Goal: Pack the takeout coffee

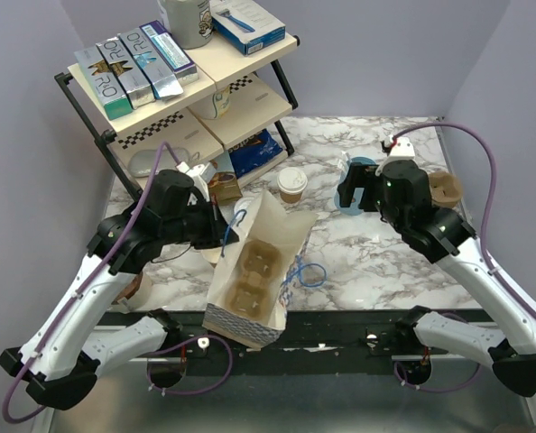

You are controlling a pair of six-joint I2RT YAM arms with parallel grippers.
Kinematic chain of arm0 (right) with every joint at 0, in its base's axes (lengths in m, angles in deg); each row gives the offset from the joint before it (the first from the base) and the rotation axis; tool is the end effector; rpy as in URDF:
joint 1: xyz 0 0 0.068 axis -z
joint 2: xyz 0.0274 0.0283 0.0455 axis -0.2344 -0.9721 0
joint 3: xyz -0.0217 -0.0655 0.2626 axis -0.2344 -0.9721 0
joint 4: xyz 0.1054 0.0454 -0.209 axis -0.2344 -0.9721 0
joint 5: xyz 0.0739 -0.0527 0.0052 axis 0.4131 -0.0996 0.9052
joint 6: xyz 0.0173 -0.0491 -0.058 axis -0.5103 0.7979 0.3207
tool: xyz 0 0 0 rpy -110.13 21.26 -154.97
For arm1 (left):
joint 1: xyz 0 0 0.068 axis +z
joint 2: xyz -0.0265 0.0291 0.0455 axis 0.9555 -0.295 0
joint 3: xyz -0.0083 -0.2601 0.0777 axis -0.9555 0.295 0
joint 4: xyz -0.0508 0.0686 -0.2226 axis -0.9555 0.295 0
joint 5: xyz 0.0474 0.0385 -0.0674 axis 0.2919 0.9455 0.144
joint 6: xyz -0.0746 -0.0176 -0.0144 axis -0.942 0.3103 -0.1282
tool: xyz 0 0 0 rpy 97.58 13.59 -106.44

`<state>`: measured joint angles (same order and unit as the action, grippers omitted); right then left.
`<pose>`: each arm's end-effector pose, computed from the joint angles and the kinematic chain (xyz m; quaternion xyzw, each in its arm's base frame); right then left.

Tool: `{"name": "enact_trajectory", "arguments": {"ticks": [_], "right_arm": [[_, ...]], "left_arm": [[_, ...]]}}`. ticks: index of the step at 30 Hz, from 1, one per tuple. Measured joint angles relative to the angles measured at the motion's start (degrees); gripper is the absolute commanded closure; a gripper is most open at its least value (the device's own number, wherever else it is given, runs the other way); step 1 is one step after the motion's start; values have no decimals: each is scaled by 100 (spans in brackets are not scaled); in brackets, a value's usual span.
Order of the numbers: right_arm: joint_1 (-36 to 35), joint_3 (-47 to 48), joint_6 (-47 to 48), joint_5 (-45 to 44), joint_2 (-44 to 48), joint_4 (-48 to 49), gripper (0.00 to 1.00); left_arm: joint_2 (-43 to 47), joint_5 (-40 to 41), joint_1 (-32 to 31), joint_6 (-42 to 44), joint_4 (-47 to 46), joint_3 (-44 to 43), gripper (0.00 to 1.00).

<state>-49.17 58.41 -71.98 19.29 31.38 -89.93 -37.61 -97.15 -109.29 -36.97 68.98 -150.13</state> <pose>0.1855 0.1027 0.3677 -0.0011 0.8357 0.1120 0.5376 0.1217 -0.1109 0.3746 0.0097 0.8939 -0.3633 0.2625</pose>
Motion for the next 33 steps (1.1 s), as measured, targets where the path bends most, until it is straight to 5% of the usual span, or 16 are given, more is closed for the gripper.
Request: {"name": "enact_trajectory", "arguments": {"ticks": [9,20,33], "right_arm": [[11,11,-142,136,-866,343,9],[-46,721,-597,302,-2625,824,17],[-339,1770,-1200,-601,-4299,872,26]], "left_arm": [[175,894,352,79,817,168,100],[323,898,439,48,614,496,100],[1049,883,452,-236,227,883,100]]}}
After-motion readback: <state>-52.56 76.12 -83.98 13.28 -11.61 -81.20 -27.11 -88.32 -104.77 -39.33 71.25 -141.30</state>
